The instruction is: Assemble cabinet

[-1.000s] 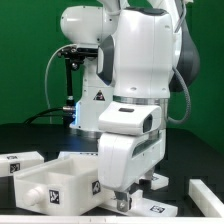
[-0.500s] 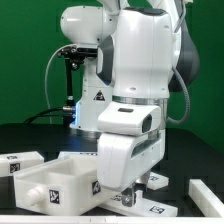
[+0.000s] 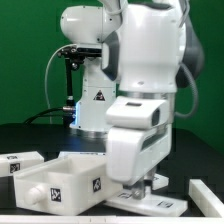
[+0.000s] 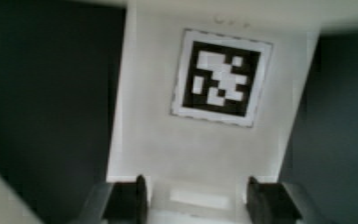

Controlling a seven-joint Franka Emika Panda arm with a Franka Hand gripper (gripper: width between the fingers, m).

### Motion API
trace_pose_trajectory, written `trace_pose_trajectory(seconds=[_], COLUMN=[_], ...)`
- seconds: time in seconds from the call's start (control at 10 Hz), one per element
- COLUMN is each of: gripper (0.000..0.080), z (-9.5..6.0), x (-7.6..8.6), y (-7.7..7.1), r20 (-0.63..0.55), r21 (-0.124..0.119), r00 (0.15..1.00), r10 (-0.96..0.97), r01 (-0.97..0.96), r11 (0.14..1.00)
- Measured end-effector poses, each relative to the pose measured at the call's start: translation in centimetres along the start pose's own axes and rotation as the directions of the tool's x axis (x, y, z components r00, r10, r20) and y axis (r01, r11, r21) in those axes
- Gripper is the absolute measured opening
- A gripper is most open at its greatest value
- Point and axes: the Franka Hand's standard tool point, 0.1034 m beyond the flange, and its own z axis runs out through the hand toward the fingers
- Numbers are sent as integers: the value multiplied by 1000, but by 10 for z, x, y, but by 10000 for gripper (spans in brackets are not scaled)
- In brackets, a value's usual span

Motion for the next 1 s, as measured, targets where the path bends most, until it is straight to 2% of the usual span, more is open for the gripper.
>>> trace_pose_trajectory(seconds=[0.2, 0.4, 0.6, 0.8, 1.0], gripper=[260, 261, 261, 261, 261], z=[-11, -19, -27, -43, -44], x=[10, 9, 9, 19, 20], y=[-2, -1, -11, -28, -28], r20=[-6, -3, 0, -2, -2], r21=[0, -1, 5, 6, 4], r00=[1000, 1000, 1000, 998, 997], r10=[-11, -8, 3, 66, 81], r01=[11, 8, -3, -66, -81], r11=[1000, 1000, 1000, 998, 997])
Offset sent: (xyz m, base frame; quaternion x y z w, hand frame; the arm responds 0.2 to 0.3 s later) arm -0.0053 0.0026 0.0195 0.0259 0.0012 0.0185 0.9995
